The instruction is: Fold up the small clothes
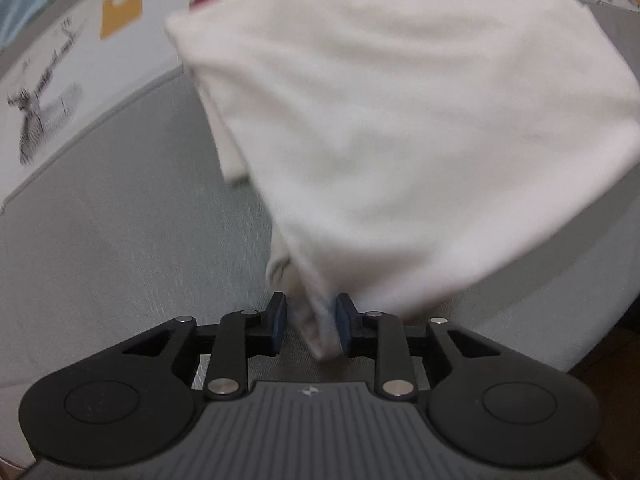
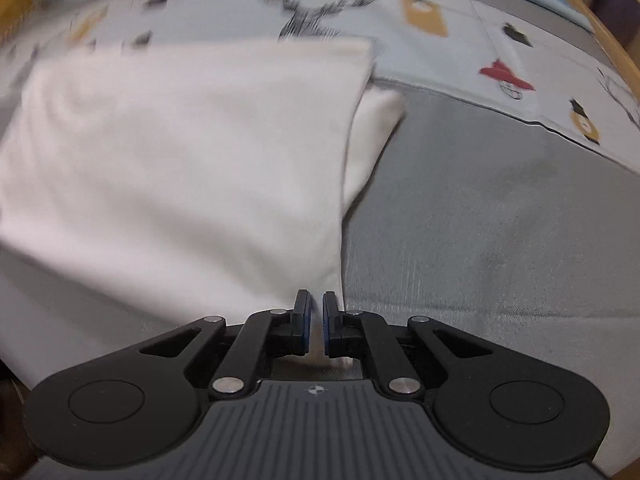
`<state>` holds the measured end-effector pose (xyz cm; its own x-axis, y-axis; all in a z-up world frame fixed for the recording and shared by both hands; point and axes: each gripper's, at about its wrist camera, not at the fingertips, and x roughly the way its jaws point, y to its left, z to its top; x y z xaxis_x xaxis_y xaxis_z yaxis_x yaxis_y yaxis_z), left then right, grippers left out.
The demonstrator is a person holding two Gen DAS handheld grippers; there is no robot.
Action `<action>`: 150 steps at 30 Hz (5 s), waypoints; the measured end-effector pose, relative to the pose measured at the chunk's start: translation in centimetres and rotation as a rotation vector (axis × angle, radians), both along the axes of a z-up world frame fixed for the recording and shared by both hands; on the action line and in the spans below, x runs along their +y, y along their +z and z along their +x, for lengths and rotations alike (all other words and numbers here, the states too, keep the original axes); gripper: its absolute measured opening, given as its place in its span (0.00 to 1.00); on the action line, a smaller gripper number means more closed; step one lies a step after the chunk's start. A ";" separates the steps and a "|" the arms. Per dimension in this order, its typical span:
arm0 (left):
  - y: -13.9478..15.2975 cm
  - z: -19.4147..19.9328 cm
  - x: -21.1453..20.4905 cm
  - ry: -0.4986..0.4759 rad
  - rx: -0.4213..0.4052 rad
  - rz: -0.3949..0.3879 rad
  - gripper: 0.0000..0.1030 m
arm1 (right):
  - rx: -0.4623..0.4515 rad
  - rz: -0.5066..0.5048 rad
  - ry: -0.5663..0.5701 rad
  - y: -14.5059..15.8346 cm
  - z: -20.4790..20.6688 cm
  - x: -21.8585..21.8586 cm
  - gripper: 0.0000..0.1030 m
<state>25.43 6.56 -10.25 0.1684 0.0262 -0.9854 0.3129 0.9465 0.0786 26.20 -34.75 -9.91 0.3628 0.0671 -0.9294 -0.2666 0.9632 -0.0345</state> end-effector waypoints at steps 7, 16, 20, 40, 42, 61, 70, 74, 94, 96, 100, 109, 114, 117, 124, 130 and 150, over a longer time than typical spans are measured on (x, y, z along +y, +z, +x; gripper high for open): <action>6.8 -1.5 -1.2 0.034 -0.334 -0.064 0.70 | -0.269 0.023 -0.115 5.9 -0.8 1.1 0.05; 14.5 -7.5 -0.5 0.205 -0.819 0.114 0.95 | -0.553 0.184 -0.114 13.5 -6.1 4.4 0.22; 16.5 -10.5 0.4 0.266 -0.925 0.089 0.99 | -0.557 0.215 -0.128 13.5 -8.4 5.4 0.46; 17.6 -15.7 6.5 0.525 -0.901 -0.179 0.99 | -0.553 0.279 -0.193 10.8 -12.6 10.3 0.68; 16.0 -14.3 7.5 0.543 -0.804 -0.193 0.98 | -0.537 0.274 -0.156 10.5 -12.5 11.7 0.68; 12.2 -9.3 13.8 0.664 -0.599 -0.262 0.68 | -0.348 0.165 0.426 3.5 -12.3 33.3 0.33; 11.3 -8.3 14.8 0.678 -0.537 -0.274 0.71 | -0.217 0.108 0.526 -1.9 -10.9 38.3 0.47; 10.4 -7.3 14.8 0.662 -0.491 -0.308 0.71 | -0.275 0.078 0.574 -2.0 -11.3 39.1 0.43; 1.1 2.6 9.8 0.769 -0.031 -0.729 0.82 | -0.389 0.367 0.423 6.8 -12.1 30.6 0.09; 0.4 3.5 9.4 0.785 -0.018 -0.749 0.82 | -0.389 0.376 0.424 7.2 -12.4 29.9 0.09; -0.2 4.8 8.8 0.793 -0.021 -0.780 0.79 | -0.377 0.382 0.445 7.5 -13.1 29.2 0.09; 2.8 3.4 9.5 0.663 -0.157 -0.726 0.16 | -0.345 0.429 0.535 7.8 -13.0 31.7 0.08; 6.9 -0.6 14.2 0.693 -0.276 -0.736 0.15 | -0.370 0.541 0.612 9.5 -14.8 34.7 0.08; 7.8 -2.2 15.9 0.723 -0.292 -0.726 0.15 | -0.374 0.595 0.624 10.2 -15.7 35.6 0.08; 8.8 -1.5 13.7 0.668 -0.276 -0.688 0.15 | -0.376 0.559 0.591 11.0 -16.1 33.3 0.08; 10.2 1.7 5.5 0.535 -0.278 -0.738 0.15 | -0.405 0.527 0.390 11.6 -14.2 25.3 0.07; 10.4 4.9 -10.0 0.261 -0.245 -0.818 0.49 | -0.283 0.263 -0.290 5.7 -11.8 5.8 0.13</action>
<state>30.30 -3.39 0.18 0.4635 -0.6024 -0.6498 0.1422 0.7744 -0.6165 14.38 -28.96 -4.22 0.6373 0.1456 -0.7568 -0.0008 0.9821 0.1882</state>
